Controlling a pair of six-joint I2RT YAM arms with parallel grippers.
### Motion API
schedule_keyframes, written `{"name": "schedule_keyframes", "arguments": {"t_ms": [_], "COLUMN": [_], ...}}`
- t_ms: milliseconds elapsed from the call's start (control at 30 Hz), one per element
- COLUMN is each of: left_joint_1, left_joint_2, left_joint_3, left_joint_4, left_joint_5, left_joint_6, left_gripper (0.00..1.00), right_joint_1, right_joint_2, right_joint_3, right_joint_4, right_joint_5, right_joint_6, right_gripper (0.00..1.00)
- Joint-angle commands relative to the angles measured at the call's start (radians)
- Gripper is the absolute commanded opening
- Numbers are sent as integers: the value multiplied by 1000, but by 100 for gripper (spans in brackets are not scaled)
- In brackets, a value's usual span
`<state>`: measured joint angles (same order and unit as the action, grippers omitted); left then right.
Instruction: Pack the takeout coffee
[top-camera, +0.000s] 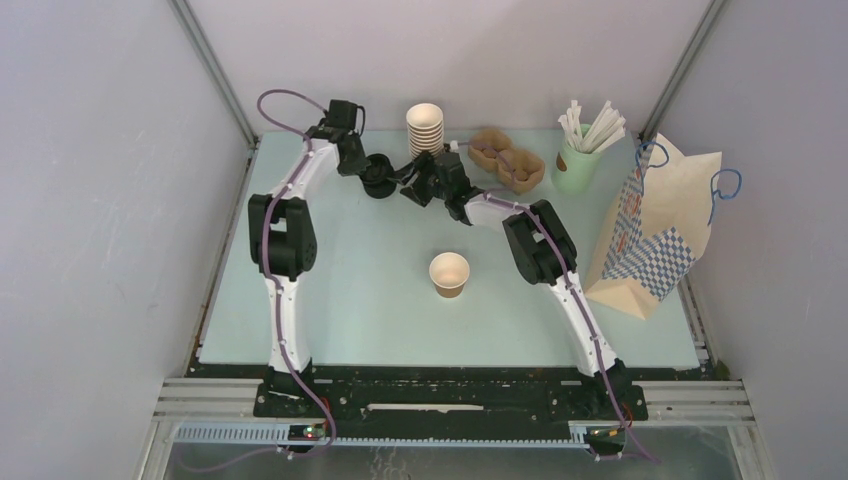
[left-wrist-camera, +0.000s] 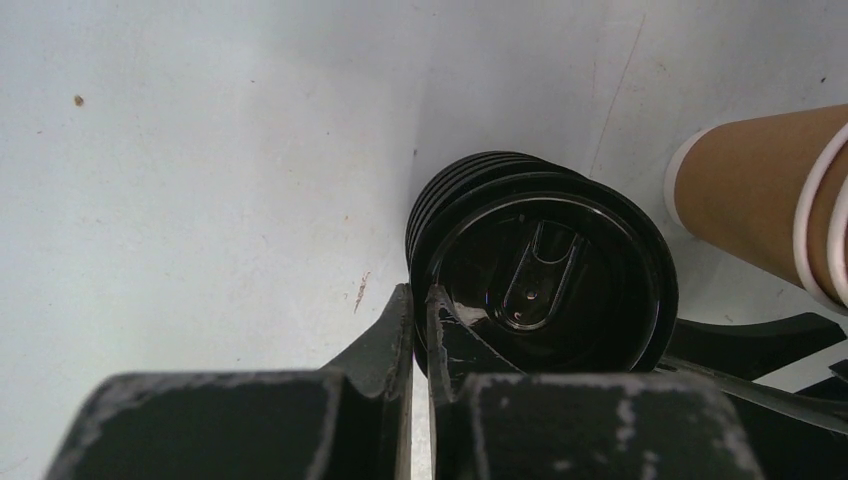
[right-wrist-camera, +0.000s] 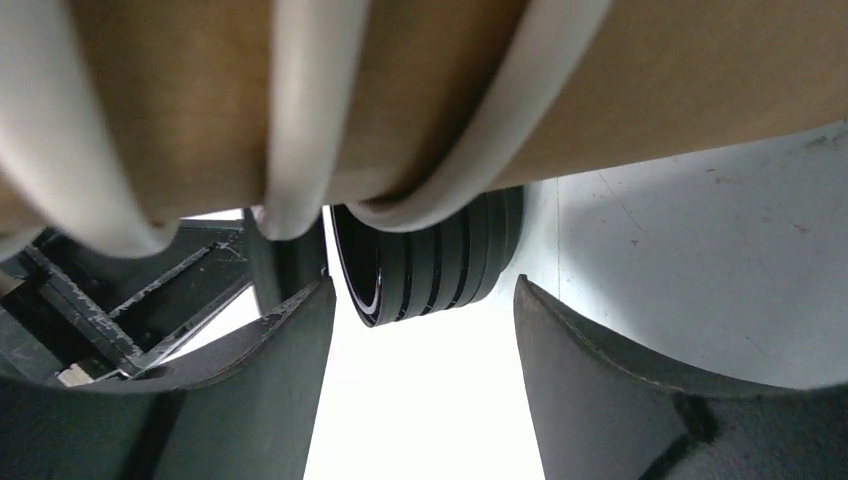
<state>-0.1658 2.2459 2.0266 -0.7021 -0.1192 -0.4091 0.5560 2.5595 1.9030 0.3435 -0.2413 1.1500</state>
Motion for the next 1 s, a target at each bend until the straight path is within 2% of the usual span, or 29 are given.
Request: {"name": "schedule_keyframes", "arguments": {"t_ms": [0, 133, 267, 433, 533, 600, 700, 767, 833, 967], "left_joint_1": [0, 0, 0, -1, -1, -2, -20, -48, -93, -187], "left_joint_2": [-32, -99, -196, -393, -524, -625, -767, -827, -868, -888], "left_joint_3": [69, 73, 33, -159, -320, -477, -764, -890, -962, -1057], "left_joint_4": [-9, -20, -25, 52, 149, 369, 899, 1164, 1303, 1574], "left_joint_5": [-3, -3, 69, 263, 461, 700, 928, 971, 979, 960], "left_joint_6": [15, 14, -3, -52, -109, -235, -566, -744, -842, -1030], "left_gripper": [0, 0, 0, 0, 0, 1, 4, 4, 4, 3], "right_joint_1": [-3, -22, -50, -81, -87, -88, -86, -68, -28, 24], "right_joint_2": [-31, -91, -204, -426, -593, -737, -996, -1189, -1307, -1439], "right_joint_3": [-8, -71, -129, -241, -327, -424, -593, -666, -700, -713], "right_joint_4": [-1, 3, -42, -193, -318, -410, -456, -493, -498, -479], "right_joint_5": [-7, -42, -110, -181, -265, -338, -407, -406, -401, -380], "right_joint_6": [-19, -34, -90, -261, -401, -506, -593, -634, -627, -566], "right_gripper": [75, 74, 75, 78, 80, 81, 87, 93, 98, 100]}}
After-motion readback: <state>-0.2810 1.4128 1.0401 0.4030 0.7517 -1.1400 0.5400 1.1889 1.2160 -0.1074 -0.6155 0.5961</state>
